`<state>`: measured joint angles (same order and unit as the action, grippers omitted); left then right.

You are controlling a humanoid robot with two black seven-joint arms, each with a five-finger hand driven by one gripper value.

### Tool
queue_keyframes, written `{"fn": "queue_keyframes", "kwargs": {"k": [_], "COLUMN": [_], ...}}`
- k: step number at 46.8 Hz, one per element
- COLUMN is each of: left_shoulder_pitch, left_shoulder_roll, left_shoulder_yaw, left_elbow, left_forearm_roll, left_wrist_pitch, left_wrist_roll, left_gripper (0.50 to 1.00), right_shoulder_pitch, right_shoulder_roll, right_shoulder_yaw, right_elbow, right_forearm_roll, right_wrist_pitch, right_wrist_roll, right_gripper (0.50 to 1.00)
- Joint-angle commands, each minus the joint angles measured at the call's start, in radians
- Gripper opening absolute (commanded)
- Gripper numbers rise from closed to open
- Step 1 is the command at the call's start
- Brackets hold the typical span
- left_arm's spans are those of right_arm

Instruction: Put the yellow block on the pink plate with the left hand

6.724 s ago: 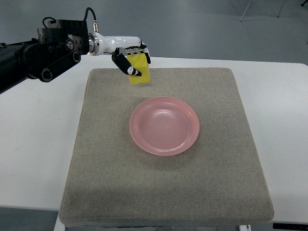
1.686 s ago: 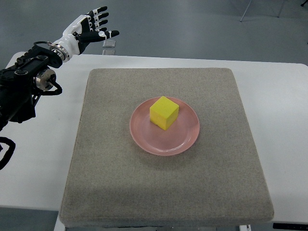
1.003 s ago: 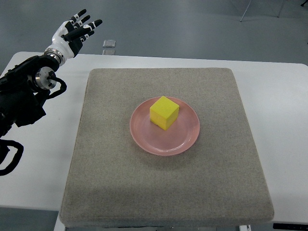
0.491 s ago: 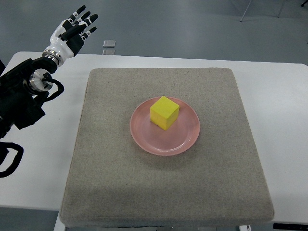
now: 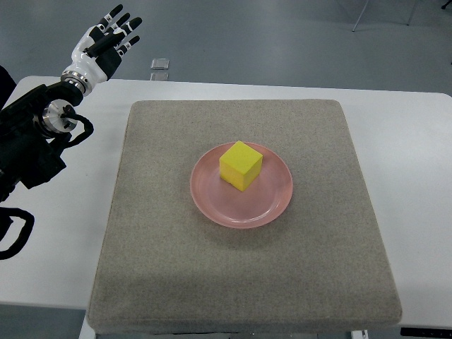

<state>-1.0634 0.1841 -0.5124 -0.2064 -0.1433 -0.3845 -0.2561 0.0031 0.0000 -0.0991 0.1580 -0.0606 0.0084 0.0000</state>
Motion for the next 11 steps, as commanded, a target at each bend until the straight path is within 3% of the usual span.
{"fn": "queue_keyframes", "kwargs": {"k": [1, 11], "left_shoulder_pitch": [0.007, 0.008], "left_shoulder_roll": [0.0, 0.002], "left_shoulder_yaw": [0.0, 0.0], "left_elbow": [0.001, 0.001], "left_forearm_roll": [0.001, 0.001], "left_wrist_pitch": [-0.001, 0.001], "left_wrist_roll": [0.0, 0.001], "left_gripper": [0.99, 0.99], "right_shoulder_pitch": [0.0, 0.002], "right_shoulder_roll": [0.0, 0.0], "right_shoulder_yaw": [-0.007, -0.002], "right_elbow": [0.002, 0.003], "right_forearm_roll": [-0.011, -0.01], "right_wrist_pitch": [0.002, 0.007], "right_wrist_roll": [0.0, 0.0], "right_gripper": [0.924, 0.924]}}
